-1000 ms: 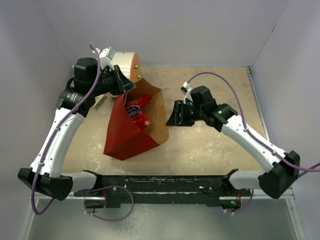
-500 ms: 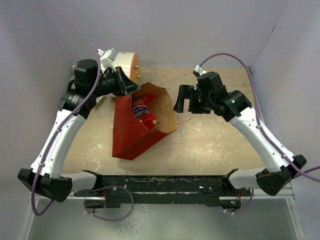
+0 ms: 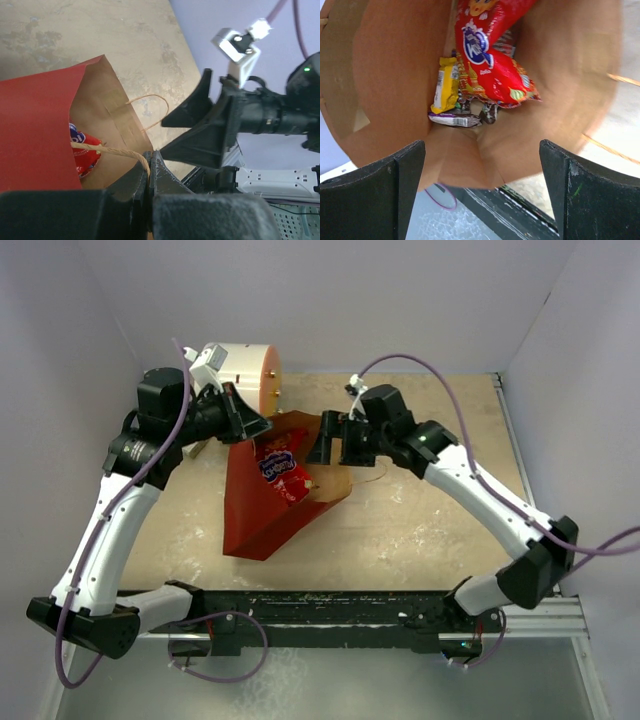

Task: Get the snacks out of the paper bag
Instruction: Adjust the paper bag at the center of the board, then take out the snack from the paper bag.

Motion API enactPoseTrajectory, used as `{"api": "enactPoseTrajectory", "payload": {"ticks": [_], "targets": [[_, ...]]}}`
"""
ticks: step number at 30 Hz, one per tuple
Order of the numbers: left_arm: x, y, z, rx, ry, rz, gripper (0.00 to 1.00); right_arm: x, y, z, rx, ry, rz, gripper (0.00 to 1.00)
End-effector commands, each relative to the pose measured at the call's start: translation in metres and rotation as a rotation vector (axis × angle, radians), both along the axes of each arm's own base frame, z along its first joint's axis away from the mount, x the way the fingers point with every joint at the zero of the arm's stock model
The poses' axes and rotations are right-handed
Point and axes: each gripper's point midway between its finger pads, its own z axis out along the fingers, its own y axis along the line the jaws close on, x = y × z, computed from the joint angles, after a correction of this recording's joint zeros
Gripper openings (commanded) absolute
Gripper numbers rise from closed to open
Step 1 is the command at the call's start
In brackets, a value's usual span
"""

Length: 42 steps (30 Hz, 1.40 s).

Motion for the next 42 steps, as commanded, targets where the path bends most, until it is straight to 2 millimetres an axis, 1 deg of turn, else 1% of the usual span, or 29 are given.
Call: {"api": "enactPoseTrajectory", "payload": {"ticks": [1, 3, 8, 12, 14, 17, 20, 22, 24, 26, 27, 28, 30, 35, 38, 42], "targets": [[-0.006, 0.005, 0.021, 0.006, -0.084, 0.008, 0.0, 0.016, 0.035, 0.004, 0.116, -0.013, 0.022, 0.95], [-0.007, 0.008, 0.02, 0.02, -0.082, 0.02, 0.0, 0.024, 0.046, -0.004, 0.142, -0.004, 0.022, 0.94], [-0.007, 0.017, 0.016, 0.044, -0.074, 0.065, 0.0, 0.043, 0.072, -0.019, 0.174, -0.002, 0.034, 0.94], [-0.007, 0.016, 0.014, 0.036, -0.061, 0.073, 0.0, 0.057, 0.091, -0.029, 0.189, 0.013, 0.049, 0.94], [-0.006, 0.015, 0.013, 0.024, -0.056, 0.069, 0.0, 0.059, 0.1, -0.04, 0.185, 0.04, 0.059, 0.92], [-0.005, 0.015, 0.013, 0.018, -0.056, 0.073, 0.0, 0.053, 0.113, -0.054, 0.182, 0.077, 0.108, 0.85], [-0.004, 0.016, 0.014, 0.023, -0.061, 0.083, 0.0, 0.043, 0.124, -0.061, 0.172, 0.075, 0.157, 0.74], [-0.004, 0.017, 0.014, 0.025, -0.062, 0.089, 0.0, 0.041, 0.126, -0.065, 0.16, 0.071, 0.168, 0.64], [-0.003, 0.017, 0.013, 0.028, -0.059, 0.093, 0.0, 0.045, 0.123, -0.068, 0.131, 0.059, 0.159, 0.5], [-0.002, 0.018, 0.011, 0.032, -0.053, 0.098, 0.0, 0.047, 0.119, -0.067, 0.09, 0.059, 0.15, 0.32], [-0.002, 0.018, 0.01, 0.033, -0.052, 0.099, 0.0, 0.048, 0.118, -0.066, 0.078, 0.059, 0.15, 0.24], [-0.001, 0.019, 0.01, 0.035, -0.052, 0.102, 0.0, 0.048, 0.117, -0.065, 0.065, 0.058, 0.151, 0.2], [0.0, 0.019, 0.01, 0.036, -0.048, 0.108, 0.0, 0.05, 0.119, -0.055, 0.069, 0.03, 0.17, 0.13], [0.003, 0.023, 0.01, 0.046, -0.049, 0.136, 0.0, 0.046, 0.122, -0.02, 0.13, -0.002, 0.187, 0.0], [0.004, 0.025, 0.01, 0.048, -0.051, 0.148, 0.0, 0.039, 0.121, 0.002, 0.171, -0.004, 0.193, 0.0], [0.006, 0.027, 0.01, 0.049, -0.047, 0.172, 0.0, 0.037, 0.112, 0.023, 0.178, -0.043, 0.173, 0.0]]}}
